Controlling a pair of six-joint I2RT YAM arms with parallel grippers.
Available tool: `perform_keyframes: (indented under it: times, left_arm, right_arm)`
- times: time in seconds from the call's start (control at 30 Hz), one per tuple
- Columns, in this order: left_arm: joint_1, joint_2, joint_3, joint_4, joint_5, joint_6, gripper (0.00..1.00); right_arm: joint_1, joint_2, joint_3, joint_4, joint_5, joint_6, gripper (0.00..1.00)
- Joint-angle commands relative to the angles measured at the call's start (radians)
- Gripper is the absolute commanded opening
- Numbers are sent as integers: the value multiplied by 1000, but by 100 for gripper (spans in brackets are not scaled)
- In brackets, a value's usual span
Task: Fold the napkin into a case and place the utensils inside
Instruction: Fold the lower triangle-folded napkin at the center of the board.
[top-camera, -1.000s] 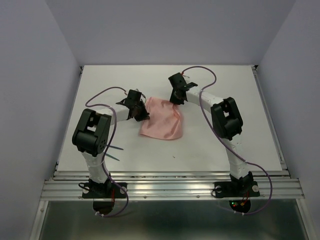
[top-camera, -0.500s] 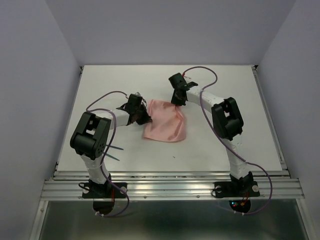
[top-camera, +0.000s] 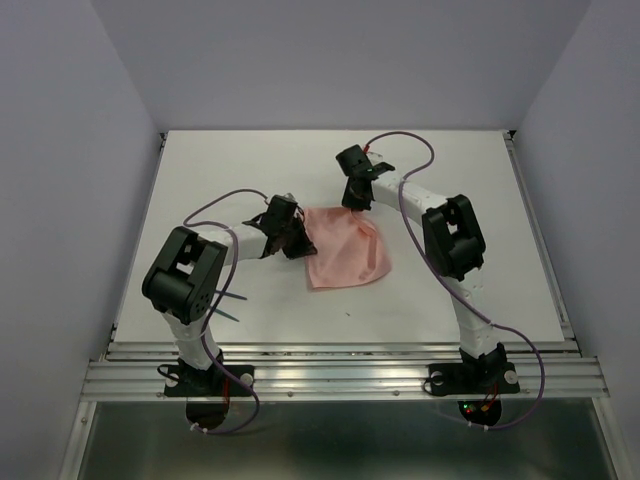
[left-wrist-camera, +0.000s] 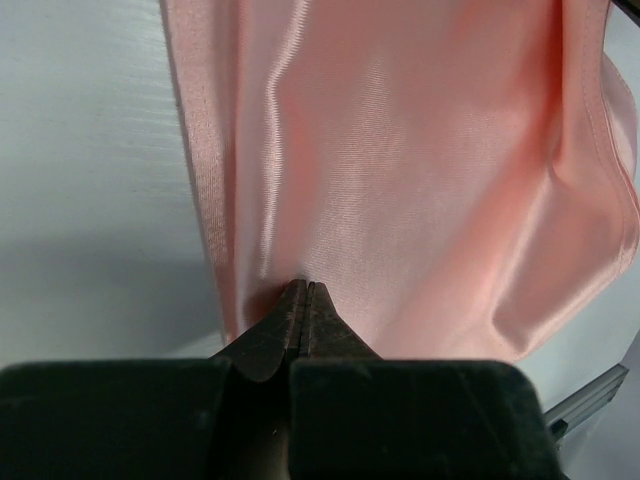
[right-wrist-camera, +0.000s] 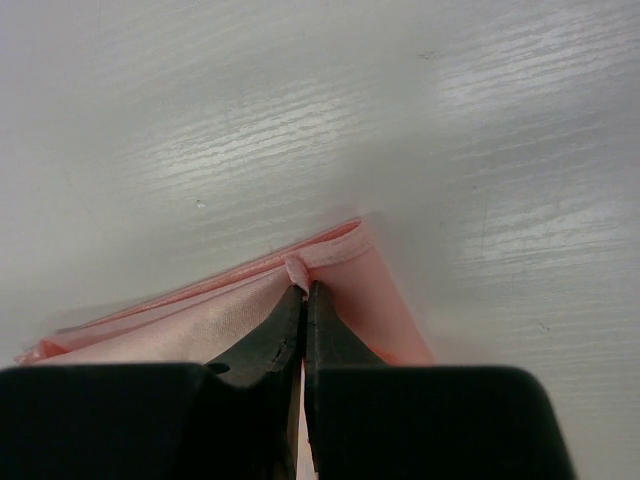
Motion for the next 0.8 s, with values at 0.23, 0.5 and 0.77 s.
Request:
perform_keyframes:
  times: [0.23,0.5,0.77]
  left_arm:
    - [-45,13,-43,-145,-4,-3,0]
    - [-46,-20,-62,-140,-5,-3,0]
    - [-46,-140,-38,-200,-66,37,1]
  right_arm:
    - [39,34,83,-29,60,26,1]
    - [39,91,48,-23,103,58,1]
    - [39,117,17,-8,99,65,1]
